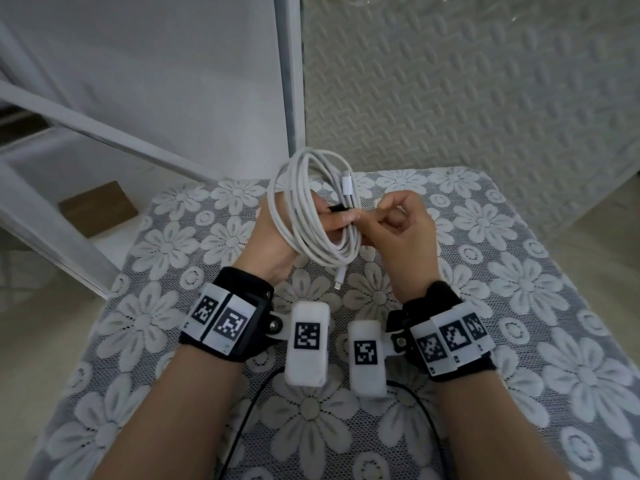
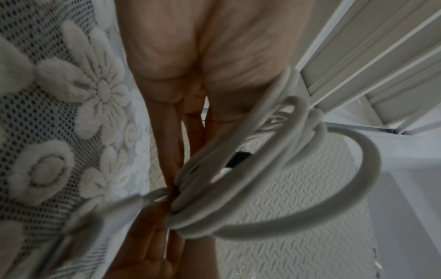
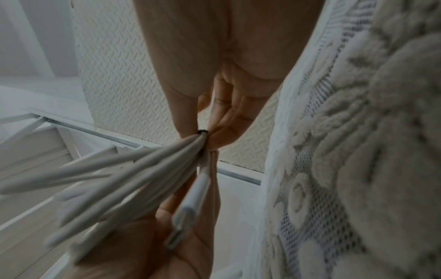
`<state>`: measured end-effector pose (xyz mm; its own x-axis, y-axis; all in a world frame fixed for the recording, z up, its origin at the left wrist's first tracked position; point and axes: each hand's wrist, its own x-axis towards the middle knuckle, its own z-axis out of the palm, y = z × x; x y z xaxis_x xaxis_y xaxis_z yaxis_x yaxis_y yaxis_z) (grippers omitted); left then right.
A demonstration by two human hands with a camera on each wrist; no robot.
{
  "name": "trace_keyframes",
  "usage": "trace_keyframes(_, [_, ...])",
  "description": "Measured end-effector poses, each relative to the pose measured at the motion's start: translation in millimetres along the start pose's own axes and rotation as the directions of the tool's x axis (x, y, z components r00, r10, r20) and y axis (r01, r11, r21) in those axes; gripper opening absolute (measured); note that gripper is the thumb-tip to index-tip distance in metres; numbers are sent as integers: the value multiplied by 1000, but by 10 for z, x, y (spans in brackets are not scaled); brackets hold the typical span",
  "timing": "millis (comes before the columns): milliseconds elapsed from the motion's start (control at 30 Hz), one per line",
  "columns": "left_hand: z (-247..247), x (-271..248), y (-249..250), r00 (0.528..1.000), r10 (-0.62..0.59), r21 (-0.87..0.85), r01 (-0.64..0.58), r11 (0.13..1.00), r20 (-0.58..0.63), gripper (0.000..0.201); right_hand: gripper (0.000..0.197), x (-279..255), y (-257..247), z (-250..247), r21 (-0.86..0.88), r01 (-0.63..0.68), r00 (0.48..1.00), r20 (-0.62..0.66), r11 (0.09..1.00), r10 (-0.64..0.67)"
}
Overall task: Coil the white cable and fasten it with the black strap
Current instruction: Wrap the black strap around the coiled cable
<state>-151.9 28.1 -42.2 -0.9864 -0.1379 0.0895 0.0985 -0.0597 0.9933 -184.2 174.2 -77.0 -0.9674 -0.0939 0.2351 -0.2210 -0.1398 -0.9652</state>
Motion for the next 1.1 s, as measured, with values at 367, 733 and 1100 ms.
trace_keyframes(367, [-112, 102, -149, 999, 48, 169, -49, 984, 6, 27, 11, -17, -21, 31, 41, -50, 993, 108, 998, 46])
trace_keyframes(733, [-126, 185, -219, 992, 103, 370, -121, 921, 68, 6, 22, -52, -75, 75, -78, -52, 990, 125, 996, 62])
trace_keyframes(1100, [-169, 205, -322, 978, 176, 324, -205, 924, 116, 33, 18, -36, -77, 8, -6, -105, 975, 197, 994, 104])
